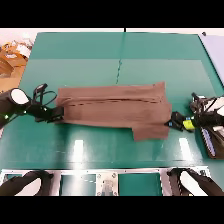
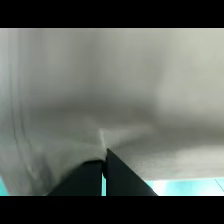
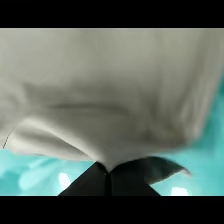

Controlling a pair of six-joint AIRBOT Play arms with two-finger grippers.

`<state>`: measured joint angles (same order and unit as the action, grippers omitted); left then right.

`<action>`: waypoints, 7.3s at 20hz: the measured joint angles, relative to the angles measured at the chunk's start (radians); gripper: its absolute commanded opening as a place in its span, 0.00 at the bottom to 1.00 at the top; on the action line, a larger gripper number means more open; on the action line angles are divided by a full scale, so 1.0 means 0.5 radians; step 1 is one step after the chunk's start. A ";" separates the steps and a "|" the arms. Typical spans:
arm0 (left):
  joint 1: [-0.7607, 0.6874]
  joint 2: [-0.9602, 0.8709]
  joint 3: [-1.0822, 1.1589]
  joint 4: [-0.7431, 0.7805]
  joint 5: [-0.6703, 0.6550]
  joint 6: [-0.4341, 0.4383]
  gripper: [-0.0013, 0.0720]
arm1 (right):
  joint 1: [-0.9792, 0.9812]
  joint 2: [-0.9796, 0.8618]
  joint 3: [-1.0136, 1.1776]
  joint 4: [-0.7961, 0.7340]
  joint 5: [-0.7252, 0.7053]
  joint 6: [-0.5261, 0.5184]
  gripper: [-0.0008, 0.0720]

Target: Fold the shirts.

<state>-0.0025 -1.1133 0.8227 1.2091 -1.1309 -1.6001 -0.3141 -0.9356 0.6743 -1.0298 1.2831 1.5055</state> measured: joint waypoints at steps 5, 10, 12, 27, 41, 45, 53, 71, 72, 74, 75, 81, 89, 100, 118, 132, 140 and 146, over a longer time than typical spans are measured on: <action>0.000 -0.233 0.332 -0.029 0.063 0.018 0.04 | 0.126 -0.442 0.576 0.085 -0.139 0.003 0.04; 0.000 -0.650 0.745 -0.079 0.138 0.055 0.05 | 0.214 -1.053 1.153 0.103 -0.212 0.004 0.04; -0.001 -0.862 0.888 -0.153 0.201 0.105 0.33 | 0.243 -1.274 1.305 0.114 -0.277 0.004 0.10; 0.230 -1.213 1.655 -0.306 -0.167 0.172 1.00 | -0.308 -1.899 1.761 0.269 0.123 -0.529 0.96; 0.232 -1.215 1.698 -0.420 -0.336 0.192 0.04 | 0.026 -2.211 2.065 0.677 0.428 -0.833 0.05; 0.148 -1.215 1.698 -0.425 -0.398 0.290 0.04 | 0.072 -2.171 2.207 0.572 0.529 -0.666 0.04; -0.678 -1.416 1.699 -0.446 0.153 0.437 0.04 | 0.179 -1.792 2.280 0.391 0.689 -0.345 0.04; -1.022 -1.869 2.255 -0.813 -0.179 0.568 0.04 | 0.447 -1.234 2.242 0.280 0.814 0.060 0.04; -0.959 -1.856 2.337 -0.720 -0.317 0.546 0.04 | 0.501 -1.234 2.242 0.278 0.798 0.084 0.04; -0.819 -1.783 2.447 -0.523 -0.571 0.516 0.04 | 0.658 -1.234 2.239 0.277 0.723 0.166 0.04; -0.741 -1.730 2.481 -0.425 -0.671 0.507 0.05 | 0.748 -1.237 2.239 0.278 0.667 0.214 0.04; -0.286 -1.426 2.552 -0.114 -0.924 0.497 0.05 | 1.423 -1.470 2.238 0.279 -0.012 0.529 0.05; 0.098 -1.274 2.564 -0.047 -1.082 0.580 0.04 | 2.000 -1.969 2.240 0.599 -1.010 0.526 0.76; 0.195 -1.254 2.521 -0.040 -1.105 0.599 0.05 | 1.148 -1.436 1.712 0.319 -0.355 0.351 0.76; 0.198 -1.250 2.397 -0.085 -1.023 0.541 0.05 | 1.196 -1.630 0.929 1.377 -0.900 -0.420 0.04; 0.198 -1.250 2.397 -0.129 -1.067 0.539 0.04 | -0.074 -1.000 1.796 0.568 -0.185 0.126 0.04; 0.198 -1.250 2.397 -0.332 -1.038 0.539 0.05 | -1.133 -0.916 1.920 0.398 0.117 0.248 0.04; 0.198 -1.250 2.397 -0.377 -1.025 0.540 0.04 | -1.732 -0.748 1.930 0.375 0.356 0.277 0.04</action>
<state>0.0967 -1.7382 2.0212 1.0206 -1.6436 -1.3300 -1.1801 -1.3094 1.6390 -0.8425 1.4612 1.6440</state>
